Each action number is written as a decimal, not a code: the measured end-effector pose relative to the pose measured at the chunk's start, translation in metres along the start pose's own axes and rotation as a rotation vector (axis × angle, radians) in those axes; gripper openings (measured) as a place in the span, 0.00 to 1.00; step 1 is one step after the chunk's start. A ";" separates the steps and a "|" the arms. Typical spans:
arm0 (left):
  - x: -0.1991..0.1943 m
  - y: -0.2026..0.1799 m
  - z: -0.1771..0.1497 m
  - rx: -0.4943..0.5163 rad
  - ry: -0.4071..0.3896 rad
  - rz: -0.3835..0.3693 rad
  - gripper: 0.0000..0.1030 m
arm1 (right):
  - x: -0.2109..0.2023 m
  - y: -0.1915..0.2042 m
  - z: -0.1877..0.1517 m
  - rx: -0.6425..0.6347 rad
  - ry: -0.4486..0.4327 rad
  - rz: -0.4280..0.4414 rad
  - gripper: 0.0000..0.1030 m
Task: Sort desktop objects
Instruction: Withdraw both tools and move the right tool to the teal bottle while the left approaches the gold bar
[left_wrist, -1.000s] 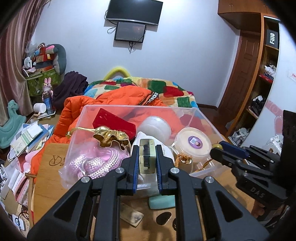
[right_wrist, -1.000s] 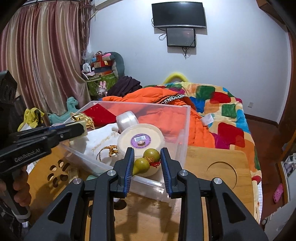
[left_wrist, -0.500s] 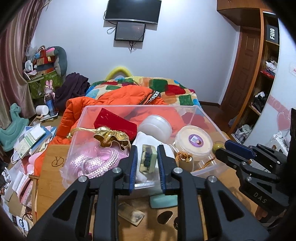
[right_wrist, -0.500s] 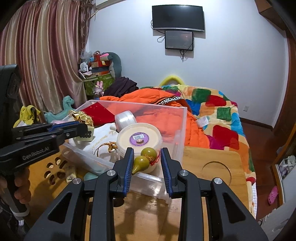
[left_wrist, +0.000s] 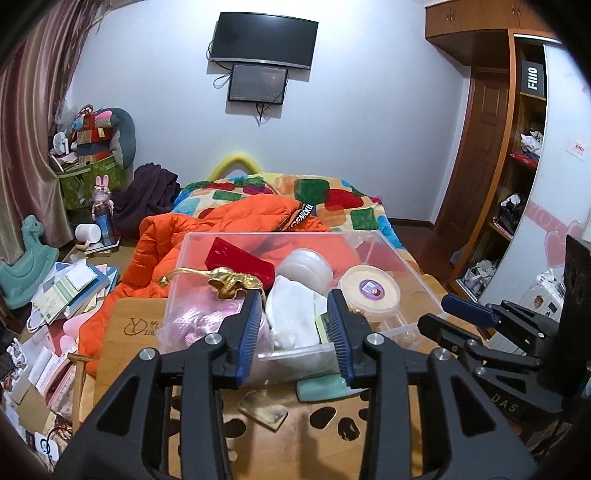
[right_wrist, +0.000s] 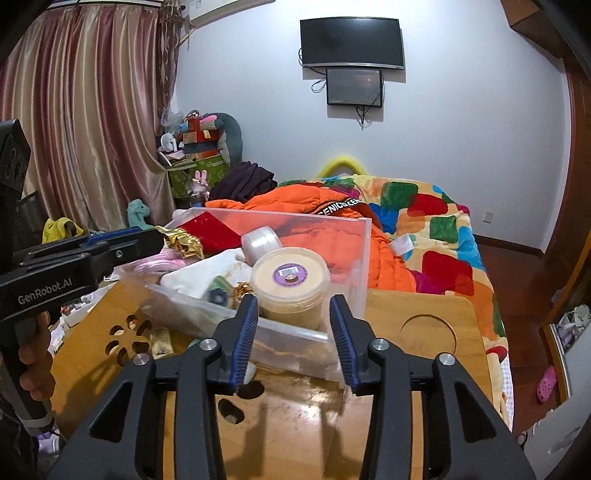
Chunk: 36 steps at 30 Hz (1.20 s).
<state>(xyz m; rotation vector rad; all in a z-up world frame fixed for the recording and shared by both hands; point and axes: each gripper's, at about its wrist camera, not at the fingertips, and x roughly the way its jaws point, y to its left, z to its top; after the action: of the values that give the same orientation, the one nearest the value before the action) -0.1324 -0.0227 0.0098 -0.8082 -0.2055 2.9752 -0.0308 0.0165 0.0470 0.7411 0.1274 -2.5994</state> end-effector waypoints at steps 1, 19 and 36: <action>-0.002 0.001 -0.001 -0.001 -0.001 0.000 0.35 | -0.001 0.002 -0.001 0.001 0.002 0.003 0.37; -0.014 0.052 -0.051 -0.078 0.050 0.027 0.46 | 0.029 0.046 -0.032 -0.021 0.139 0.067 0.53; -0.017 0.080 -0.080 -0.061 0.054 0.001 0.51 | 0.074 0.079 -0.040 0.051 0.273 -0.018 0.68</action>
<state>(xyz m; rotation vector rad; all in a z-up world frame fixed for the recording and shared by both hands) -0.0786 -0.0940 -0.0618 -0.8941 -0.2947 2.9565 -0.0345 -0.0748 -0.0233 1.1158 0.1496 -2.5138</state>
